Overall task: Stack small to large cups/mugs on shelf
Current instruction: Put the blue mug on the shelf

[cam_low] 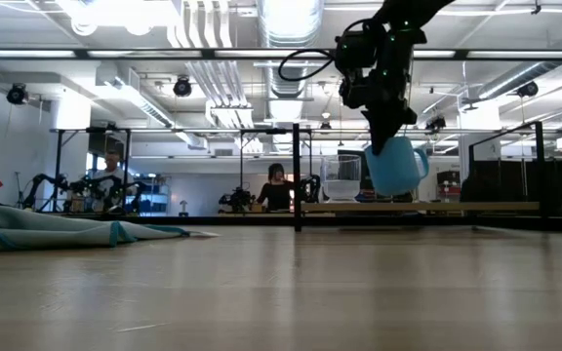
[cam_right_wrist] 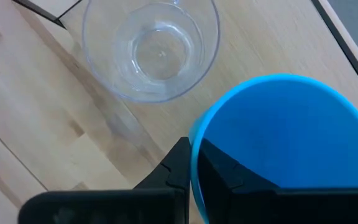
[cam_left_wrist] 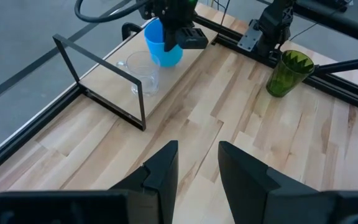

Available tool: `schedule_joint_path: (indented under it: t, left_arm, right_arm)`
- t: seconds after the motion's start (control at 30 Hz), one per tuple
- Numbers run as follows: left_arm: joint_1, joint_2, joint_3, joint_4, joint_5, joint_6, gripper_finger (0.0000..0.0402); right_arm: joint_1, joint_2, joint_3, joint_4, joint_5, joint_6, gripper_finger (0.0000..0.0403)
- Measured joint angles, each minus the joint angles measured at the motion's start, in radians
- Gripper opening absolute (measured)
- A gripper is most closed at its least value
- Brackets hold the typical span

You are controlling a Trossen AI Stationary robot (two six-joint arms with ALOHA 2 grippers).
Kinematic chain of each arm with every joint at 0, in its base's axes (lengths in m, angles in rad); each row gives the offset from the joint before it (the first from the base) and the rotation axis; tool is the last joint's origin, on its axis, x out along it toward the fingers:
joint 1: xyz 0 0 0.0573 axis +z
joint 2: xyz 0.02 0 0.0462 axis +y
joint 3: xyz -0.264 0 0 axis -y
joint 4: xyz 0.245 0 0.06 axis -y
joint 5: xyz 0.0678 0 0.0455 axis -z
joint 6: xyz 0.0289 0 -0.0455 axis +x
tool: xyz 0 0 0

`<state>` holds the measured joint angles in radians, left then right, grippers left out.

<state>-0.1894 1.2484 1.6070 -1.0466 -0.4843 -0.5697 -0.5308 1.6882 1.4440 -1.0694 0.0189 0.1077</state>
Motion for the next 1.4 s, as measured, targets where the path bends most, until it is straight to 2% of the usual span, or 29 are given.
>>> schedule_joint_path:
  t: [0.4,0.67,1.13,1.4]
  left_arm:
    - [0.0,0.0,0.0,0.0,0.0,0.0,0.01]
    - [0.0,0.0,0.0,0.0,0.0,0.001,0.01]
    - [0.0,0.0,0.0,0.001,0.0,0.0,0.01]
    - [0.0,0.0,0.0,0.001,0.0,0.0,0.01]
  right_arm:
    - [0.013,-0.015,-0.089,0.042,0.003,-0.055,0.002]
    - [0.018,-0.018,-0.093,0.111,0.001,-0.065,0.002]
    - [0.018,-0.018,-0.093,0.104,0.005,-0.084,0.0034]
    - [0.022,-0.029,-0.054,0.005,0.007,-0.051,0.0034]
